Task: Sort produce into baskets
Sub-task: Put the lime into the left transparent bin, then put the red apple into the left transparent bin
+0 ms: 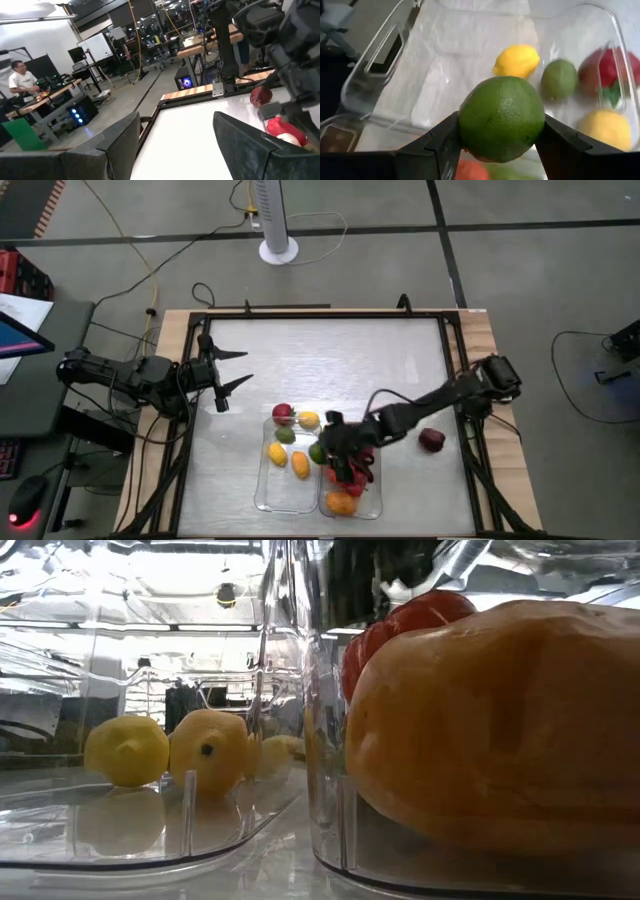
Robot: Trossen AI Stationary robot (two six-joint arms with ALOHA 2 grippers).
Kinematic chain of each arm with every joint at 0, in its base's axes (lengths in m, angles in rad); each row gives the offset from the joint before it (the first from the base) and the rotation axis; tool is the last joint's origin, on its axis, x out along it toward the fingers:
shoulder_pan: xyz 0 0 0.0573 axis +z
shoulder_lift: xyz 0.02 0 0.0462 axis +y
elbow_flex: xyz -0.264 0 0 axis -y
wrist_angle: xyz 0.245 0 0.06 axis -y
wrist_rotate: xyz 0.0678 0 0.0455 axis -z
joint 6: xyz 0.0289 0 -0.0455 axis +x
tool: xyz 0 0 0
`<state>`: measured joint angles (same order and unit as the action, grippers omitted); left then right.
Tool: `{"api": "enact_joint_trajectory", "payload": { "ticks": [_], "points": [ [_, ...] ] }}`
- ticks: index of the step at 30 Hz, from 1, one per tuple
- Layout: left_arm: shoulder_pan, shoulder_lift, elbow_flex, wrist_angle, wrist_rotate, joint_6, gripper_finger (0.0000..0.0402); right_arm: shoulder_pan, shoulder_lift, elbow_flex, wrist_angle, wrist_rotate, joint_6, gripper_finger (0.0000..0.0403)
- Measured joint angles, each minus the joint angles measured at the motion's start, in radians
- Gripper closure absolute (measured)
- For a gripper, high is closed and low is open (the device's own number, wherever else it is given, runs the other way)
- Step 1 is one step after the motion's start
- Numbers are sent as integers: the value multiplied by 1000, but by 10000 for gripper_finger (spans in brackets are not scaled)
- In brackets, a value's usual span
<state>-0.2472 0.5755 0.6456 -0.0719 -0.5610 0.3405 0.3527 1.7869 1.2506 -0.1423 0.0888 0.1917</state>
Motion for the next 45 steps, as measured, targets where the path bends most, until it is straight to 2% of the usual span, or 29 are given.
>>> {"api": "enact_joint_trajectory", "payload": {
  "ticks": [8, 14, 18, 19, 21, 24, 27, 31, 35, 40, 45],
  "points": [
    [0, 0, 0, 0, 2, 7, 162, -49, 51, 67, 2, -64, -64, 137],
    [0, 0, 0, 1, 2, 7, 162, -48, 47, 70, -22, -63, -69, 98],
    [0, 0, 0, 1, 2, 6, 162, -48, 45, 70, -33, -51, -69, 86],
    [0, 0, 0, 1, 2, 6, 162, -48, 45, 72, -55, -49, -69, 85],
    [0, 0, 0, 1, 2, 6, 162, -48, 44, 106, -206, -45, -53, 86],
    [0, 0, 0, -1, 2, 5, 162, -45, 30, 178, -523, -33, 59, 88],
    [0, 0, 0, -4, 1, 6, 162, -17, 2, 219, -714, 1, 149, 91],
    [0, 0, 0, -5, 0, 5, 162, 49, -73, 214, -786, 76, 218, 93],
    [0, 0, 0, -8, 0, -3, 162, 102, -160, 166, -896, 97, 390, 93],
    [0, 0, 0, -8, 0, -3, 162, 180, -229, 70, -1101, -19, 715, 93],
    [0, 0, 0, -7, 1, -9, 162, 254, -278, -43, -1237, -18, 935, 93]
  ]
}}
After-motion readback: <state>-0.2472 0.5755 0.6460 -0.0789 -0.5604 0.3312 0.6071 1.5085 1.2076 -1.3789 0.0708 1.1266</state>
